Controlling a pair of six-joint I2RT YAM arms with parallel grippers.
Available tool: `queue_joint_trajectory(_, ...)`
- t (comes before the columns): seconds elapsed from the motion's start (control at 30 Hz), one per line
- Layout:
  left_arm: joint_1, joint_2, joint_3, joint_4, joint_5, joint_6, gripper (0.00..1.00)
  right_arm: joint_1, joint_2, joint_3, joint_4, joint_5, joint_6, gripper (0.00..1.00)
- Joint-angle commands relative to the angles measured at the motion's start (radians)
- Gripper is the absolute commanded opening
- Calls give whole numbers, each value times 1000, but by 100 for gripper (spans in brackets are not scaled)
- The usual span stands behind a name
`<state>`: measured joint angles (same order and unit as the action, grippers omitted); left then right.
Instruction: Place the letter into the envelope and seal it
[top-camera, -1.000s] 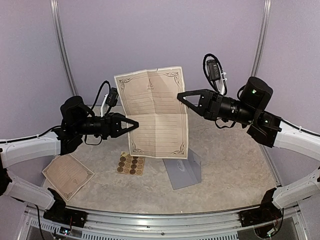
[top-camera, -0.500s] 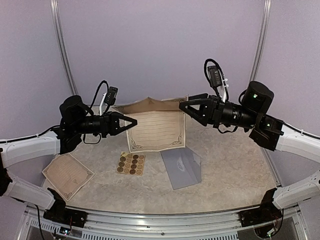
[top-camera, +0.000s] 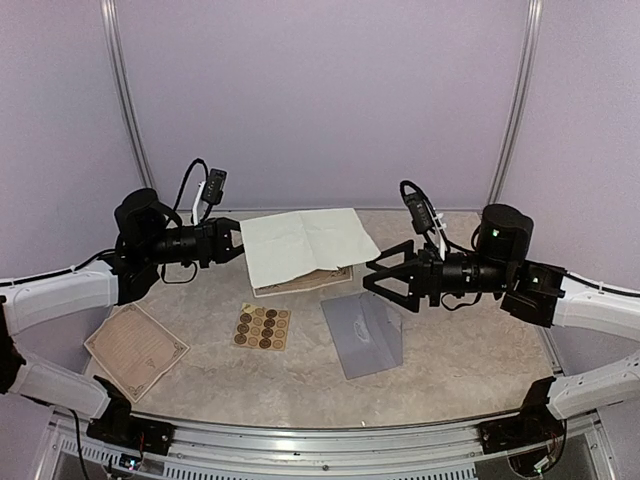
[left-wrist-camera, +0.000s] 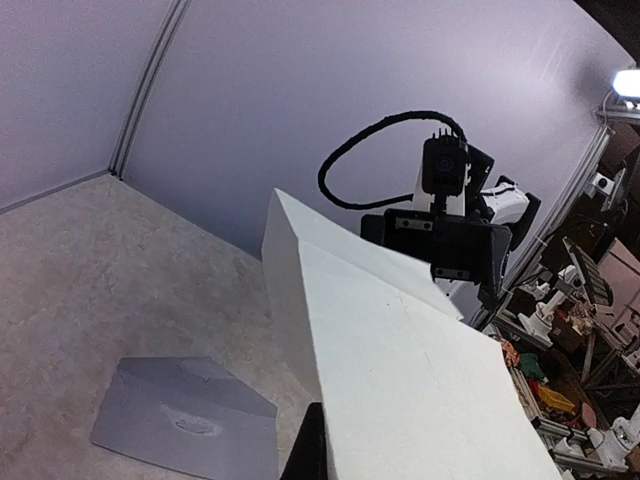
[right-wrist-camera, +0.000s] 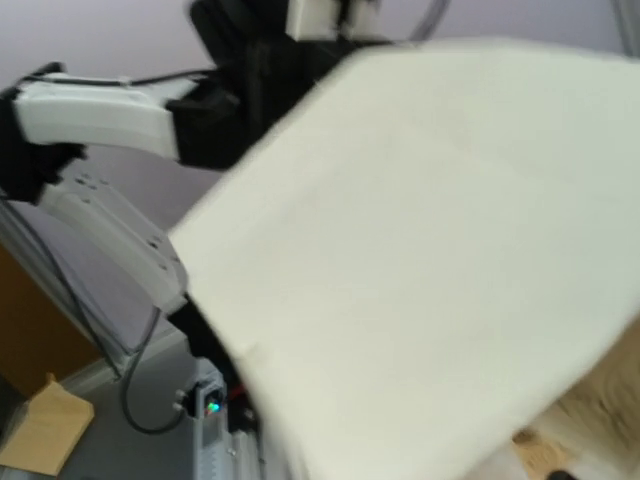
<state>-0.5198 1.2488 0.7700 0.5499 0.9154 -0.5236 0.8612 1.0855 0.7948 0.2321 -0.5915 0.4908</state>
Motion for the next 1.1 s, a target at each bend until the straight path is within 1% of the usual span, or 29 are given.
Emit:
queue_joint_trajectory(0.0, 8, -37, -2, 3, -6, 11, 0, 4, -99, -48, -67, 111, -25, 96)
queue_joint_trajectory(0.1, -7, -49, 7, -33, -12, 44, 0, 2, -136, -46, -122, 166, -41, 99)
queue_joint_trajectory(0.27, -53, -80, 37, -136, -14, 136, 0, 2, -165, -6, -203, 233, -71, 100)
queue_joint_trajectory(0.37, -71, -104, 37, -144, 8, 155, 0, 2, -157, 2, -217, 263, -71, 100)
queue_joint_trajectory(0.47, -85, -116, 40, -140, 44, 153, 0, 2, -135, -10, -167, 240, -49, 100)
queue_joint_trajectory(0.63, -120, -117, 47, -138, 96, 152, 0, 4, -44, -16, -40, 123, 5, 99)
queue_joint_trajectory(0.8, -146, -133, 52, -178, 87, 186, 0, 19, 18, 10, 28, 82, 17, 99)
queue_joint_trajectory(1.07, -167, -137, 55, -166, 123, 177, 0, 22, 114, 9, 134, 4, 49, 100)
